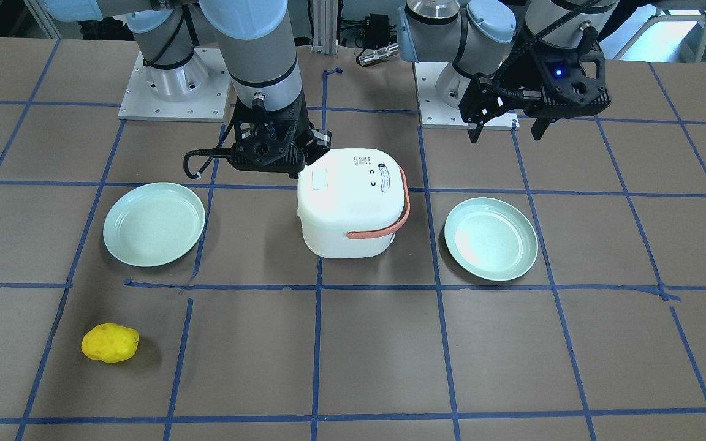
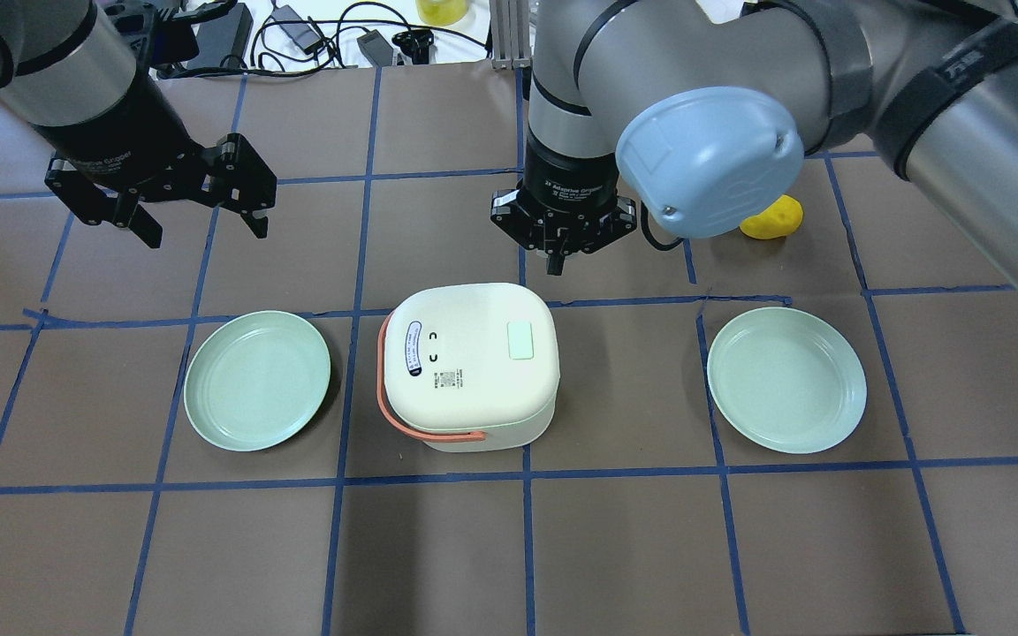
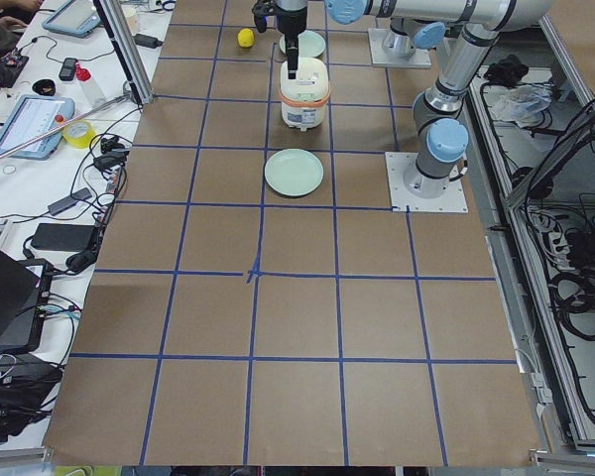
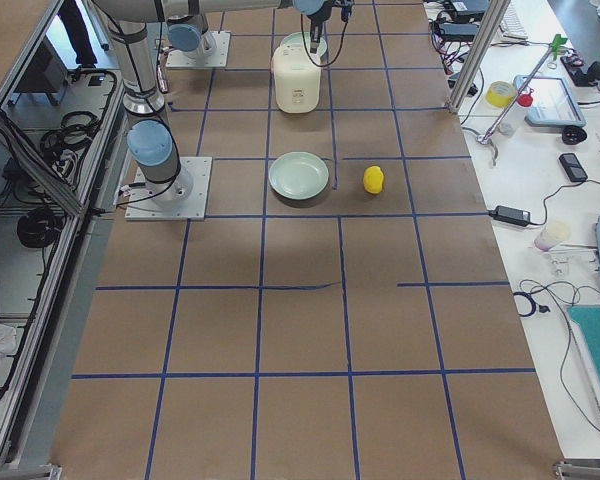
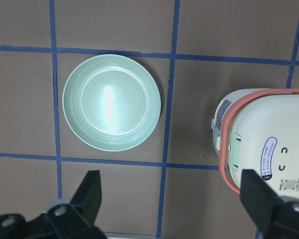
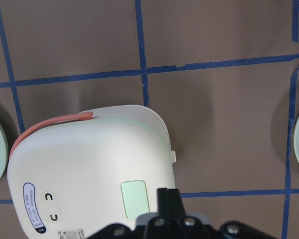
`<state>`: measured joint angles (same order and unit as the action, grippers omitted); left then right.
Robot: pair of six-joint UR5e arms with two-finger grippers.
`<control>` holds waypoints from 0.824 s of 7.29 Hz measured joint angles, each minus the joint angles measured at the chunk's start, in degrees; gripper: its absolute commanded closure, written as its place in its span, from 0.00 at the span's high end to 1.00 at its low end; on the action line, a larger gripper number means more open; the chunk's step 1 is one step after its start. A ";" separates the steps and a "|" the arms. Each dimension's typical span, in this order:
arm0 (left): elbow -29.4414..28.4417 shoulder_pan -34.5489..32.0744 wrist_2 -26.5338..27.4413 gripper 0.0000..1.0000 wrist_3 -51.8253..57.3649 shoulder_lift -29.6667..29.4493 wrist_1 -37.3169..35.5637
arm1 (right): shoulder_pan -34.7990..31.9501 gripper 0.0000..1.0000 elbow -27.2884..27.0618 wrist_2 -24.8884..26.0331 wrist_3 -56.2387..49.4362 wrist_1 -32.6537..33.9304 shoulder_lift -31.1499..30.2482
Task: Press rice cooker button
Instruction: 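Move the right gripper over the rice cooker's lid button, then press down on the lid button with the right gripper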
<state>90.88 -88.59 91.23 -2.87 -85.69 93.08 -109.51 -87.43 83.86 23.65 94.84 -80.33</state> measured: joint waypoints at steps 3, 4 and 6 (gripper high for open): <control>0.00 0.00 0.00 1.00 0.01 0.00 0.00 | -2.66 0.00 -4.00 0.87 1.11 4.94 0.67; 0.00 0.00 0.00 1.00 -0.01 0.00 0.00 | -3.10 0.00 -5.86 1.20 1.11 6.81 0.77; 0.00 0.00 0.00 1.00 -0.03 0.00 0.00 | -3.52 0.00 -8.51 1.40 0.97 9.14 1.07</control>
<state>90.88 -88.59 91.23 -2.90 -85.69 93.08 -113.03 -95.93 85.26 24.62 103.98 -79.27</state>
